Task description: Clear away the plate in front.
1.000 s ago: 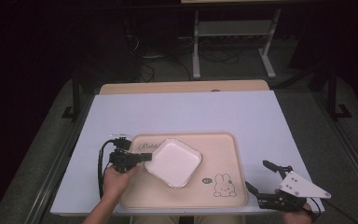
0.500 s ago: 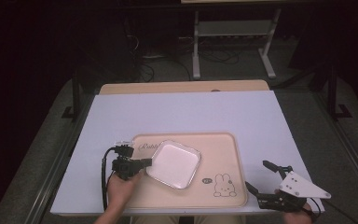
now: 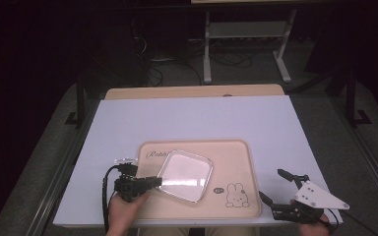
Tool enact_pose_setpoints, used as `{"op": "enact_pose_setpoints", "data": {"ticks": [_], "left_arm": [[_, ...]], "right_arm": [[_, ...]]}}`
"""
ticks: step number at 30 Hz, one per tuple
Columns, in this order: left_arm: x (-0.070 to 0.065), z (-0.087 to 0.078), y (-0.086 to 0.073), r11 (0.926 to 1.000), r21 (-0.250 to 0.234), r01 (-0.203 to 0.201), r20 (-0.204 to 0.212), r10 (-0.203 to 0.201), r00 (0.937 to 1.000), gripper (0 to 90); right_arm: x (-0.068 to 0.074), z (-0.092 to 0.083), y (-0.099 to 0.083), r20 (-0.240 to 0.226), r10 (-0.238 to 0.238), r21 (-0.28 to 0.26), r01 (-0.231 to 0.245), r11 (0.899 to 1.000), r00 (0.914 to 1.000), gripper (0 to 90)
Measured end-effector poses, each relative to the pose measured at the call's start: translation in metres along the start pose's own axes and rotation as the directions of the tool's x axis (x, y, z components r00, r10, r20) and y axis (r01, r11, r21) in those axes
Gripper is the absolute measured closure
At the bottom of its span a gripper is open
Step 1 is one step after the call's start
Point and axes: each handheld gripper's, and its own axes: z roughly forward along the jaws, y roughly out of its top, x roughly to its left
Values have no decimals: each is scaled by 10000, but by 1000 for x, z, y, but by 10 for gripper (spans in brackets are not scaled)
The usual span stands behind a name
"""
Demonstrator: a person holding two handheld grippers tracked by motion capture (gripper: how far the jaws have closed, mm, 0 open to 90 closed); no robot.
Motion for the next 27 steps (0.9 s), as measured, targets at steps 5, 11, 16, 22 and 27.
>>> {"op": "enact_pose_setpoints", "data": {"ticks": [5,11,16,22,27], "left_arm": [[-1,-3,-3,10000,35,7,150,-8,9999,680],[-5,-3,-6,9998,102,-153,167,151,9997,680],[-7,-2,-8,9997,168,-190,233,186,9996,679],[-10,-2,-10,9996,147,-244,377,238,9990,661],[-12,1,-14,9995,162,-277,469,269,9985,657]], "right_arm": [[0,0,0,-1,-4,4,4,10000,10000,130],[0,0,0,13,4,2,-4,10000,10000,130],[0,0,0,2,7,-17,-7,10000,10000,130],[0,0,0,-7,3,-25,-3,10000,10000,130],[0,0,0,19,5,-10,-5,10000,10000,130]]}}
